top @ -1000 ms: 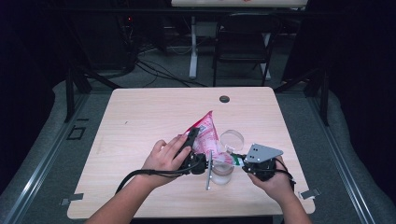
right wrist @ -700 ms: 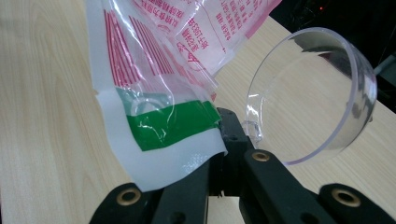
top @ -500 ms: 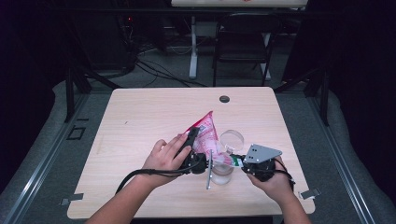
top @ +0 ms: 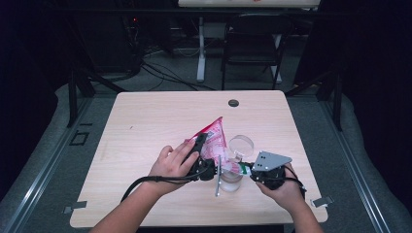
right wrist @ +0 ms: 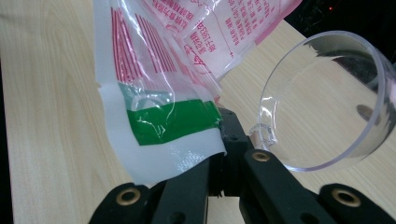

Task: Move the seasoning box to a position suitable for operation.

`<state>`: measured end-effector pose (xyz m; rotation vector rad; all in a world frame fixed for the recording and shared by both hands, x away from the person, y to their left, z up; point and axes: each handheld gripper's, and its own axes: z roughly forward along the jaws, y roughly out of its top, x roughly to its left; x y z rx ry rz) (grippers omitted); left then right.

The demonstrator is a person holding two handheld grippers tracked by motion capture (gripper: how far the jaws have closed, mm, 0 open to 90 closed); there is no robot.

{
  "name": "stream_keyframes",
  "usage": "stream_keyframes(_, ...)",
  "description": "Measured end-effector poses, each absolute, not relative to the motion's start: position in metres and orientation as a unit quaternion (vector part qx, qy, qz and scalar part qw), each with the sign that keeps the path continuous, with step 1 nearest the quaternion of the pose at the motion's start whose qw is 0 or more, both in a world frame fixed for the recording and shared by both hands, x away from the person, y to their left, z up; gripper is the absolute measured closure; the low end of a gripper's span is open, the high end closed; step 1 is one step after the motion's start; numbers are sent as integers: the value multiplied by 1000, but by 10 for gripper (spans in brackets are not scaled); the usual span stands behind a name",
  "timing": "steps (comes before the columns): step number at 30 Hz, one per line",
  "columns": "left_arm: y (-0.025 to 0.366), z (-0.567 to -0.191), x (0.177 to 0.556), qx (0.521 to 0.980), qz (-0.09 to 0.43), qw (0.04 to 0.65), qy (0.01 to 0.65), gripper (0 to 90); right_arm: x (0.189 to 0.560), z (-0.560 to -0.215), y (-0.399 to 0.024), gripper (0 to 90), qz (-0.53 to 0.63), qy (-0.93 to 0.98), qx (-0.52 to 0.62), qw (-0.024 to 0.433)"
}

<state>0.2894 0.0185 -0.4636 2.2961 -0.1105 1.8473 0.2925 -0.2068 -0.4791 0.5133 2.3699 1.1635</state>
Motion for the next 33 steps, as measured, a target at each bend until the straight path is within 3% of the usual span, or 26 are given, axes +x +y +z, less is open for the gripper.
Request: stream_keyframes(33, 12, -462, 291, 771, 627, 106, -36, 709, 287, -479, -207, 900, 421, 860, 184, 223)
